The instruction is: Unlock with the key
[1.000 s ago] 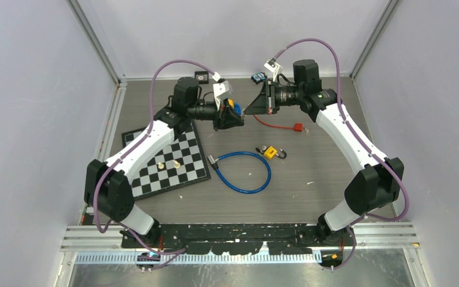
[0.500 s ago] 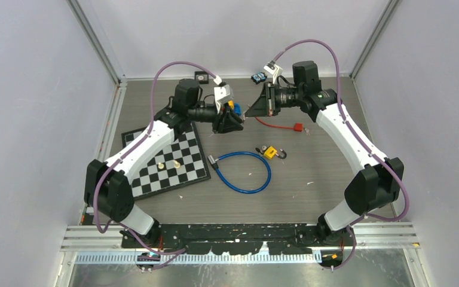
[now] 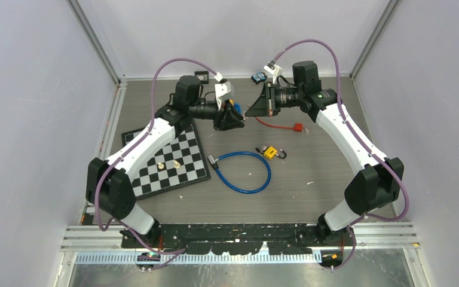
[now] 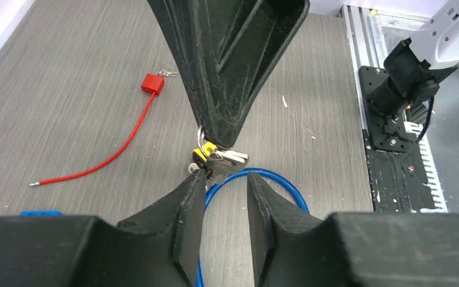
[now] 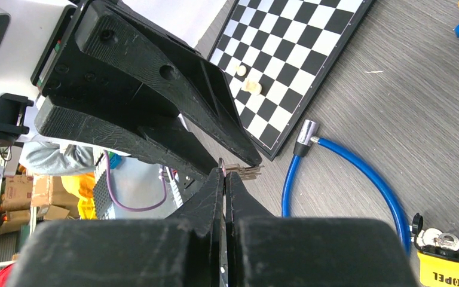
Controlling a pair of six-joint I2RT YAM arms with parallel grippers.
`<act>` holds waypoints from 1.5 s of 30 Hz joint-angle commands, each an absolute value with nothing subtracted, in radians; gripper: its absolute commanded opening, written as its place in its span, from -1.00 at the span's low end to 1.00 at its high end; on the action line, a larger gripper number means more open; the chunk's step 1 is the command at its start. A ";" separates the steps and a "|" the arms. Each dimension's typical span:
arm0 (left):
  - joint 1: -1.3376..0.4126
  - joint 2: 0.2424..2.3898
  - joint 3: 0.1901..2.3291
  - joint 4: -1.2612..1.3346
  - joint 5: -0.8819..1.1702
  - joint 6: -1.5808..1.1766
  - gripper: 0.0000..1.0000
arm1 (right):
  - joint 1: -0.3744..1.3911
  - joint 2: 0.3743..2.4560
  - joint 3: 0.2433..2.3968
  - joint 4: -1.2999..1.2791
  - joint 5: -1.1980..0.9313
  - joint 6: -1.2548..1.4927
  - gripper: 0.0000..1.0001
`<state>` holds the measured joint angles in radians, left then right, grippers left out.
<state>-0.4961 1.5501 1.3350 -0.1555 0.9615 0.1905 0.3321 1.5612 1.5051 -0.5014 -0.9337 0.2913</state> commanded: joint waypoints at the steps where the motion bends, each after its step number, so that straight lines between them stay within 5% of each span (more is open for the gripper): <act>1: -0.501 1.572 1.394 -0.152 0.979 0.196 -0.38 | 0.337 1.540 1.508 -0.466 -0.948 0.302 -0.99; 17: -0.511 1.529 1.329 -0.152 1.021 0.211 -1.00 | 0.334 1.539 1.515 -0.497 -0.911 0.266 -0.99; 32: -0.509 1.479 1.282 -0.167 0.904 0.203 -1.00 | 0.327 1.561 1.562 -0.661 -0.884 0.100 -0.99; 40: -0.510 1.496 1.291 -0.180 1.003 0.219 -0.88 | 0.328 1.565 1.572 -0.672 -0.885 0.101 -0.99; 45: -0.511 1.511 1.294 -0.173 1.023 0.200 -1.00 | 0.328 1.565 1.571 -0.670 -0.888 0.106 -0.99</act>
<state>-0.5083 1.5291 1.2839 -0.1879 0.9504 0.2016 0.3317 1.5646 1.5288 -0.6838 -0.8951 0.1219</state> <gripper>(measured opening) 0.014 0.049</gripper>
